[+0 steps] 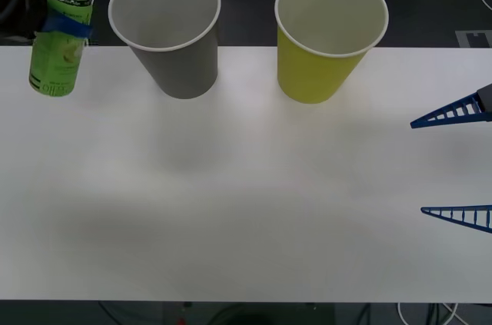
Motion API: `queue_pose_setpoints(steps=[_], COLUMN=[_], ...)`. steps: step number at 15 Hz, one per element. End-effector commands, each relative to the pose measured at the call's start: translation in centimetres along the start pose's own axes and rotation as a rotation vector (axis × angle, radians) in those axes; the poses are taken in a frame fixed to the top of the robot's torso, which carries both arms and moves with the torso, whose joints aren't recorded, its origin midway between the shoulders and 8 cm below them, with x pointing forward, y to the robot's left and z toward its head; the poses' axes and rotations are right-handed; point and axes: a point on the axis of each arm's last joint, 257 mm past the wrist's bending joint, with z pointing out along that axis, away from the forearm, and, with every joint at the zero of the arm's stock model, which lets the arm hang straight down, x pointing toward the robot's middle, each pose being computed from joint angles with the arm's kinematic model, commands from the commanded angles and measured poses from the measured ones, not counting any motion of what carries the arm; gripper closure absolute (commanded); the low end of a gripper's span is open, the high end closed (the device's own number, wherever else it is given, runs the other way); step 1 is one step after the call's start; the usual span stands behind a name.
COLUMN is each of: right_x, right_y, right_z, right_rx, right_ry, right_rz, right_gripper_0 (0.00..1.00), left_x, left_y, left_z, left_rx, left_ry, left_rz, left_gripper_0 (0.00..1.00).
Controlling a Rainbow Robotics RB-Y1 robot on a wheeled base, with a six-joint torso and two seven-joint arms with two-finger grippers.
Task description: Put the can into the green bin and the plastic bottle into the gray bin
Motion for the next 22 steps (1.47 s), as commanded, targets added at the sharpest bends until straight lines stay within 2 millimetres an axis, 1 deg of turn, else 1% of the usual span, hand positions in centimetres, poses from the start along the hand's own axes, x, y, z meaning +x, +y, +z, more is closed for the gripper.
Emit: queue_pose_setpoints(steps=[1, 6, 8, 10, 12, 15, 19, 22], right_x=[0.0, 0.0, 0.0, 0.0, 0.0, 0.0, 0.0, 0.0], right_y=[0.0, 0.0, 0.0, 0.0, 0.0, 0.0, 0.0, 0.0], right_z=[0.0, 0.0, 0.0, 0.0, 0.0, 0.0, 0.0, 0.0], right_rx=[0.0, 0.0, 0.0, 0.0, 0.0, 0.0, 0.0, 0.0], right_ry=[0.0, 0.0, 0.0, 0.0, 0.0, 0.0, 0.0, 0.0], right_rz=[0.0, 0.0, 0.0, 0.0, 0.0, 0.0, 0.0, 0.0], right_gripper_0=[0.0, 0.0, 0.0, 0.0, 0.0, 0.0, 0.0, 0.0], left_x=[-0.9, -2.4, -3.8, -4.7, -4.8, -5.3, -5.2, -5.8], left_y=[0.2, 0.2, 0.3, 0.7, 1.3, 1.3, 1.2, 1.5], left_z=[0.6, 1.7, 2.1, 2.4, 2.7, 3.3, 4.0, 4.0], left_rx=[0.007, 0.031, 0.036, 0.038, 0.04, 0.055, 0.076, 0.076], left_ry=[0.009, 0.051, 0.071, 0.096, 0.131, 0.17, 0.218, 0.24], left_rz=[0.009, 0.038, 0.064, 0.091, 0.109, 0.122, 0.129, 0.138], left_gripper_0=[1.0, 1.0, 1.0, 1.0, 1.0, 1.0, 1.0, 1.0])
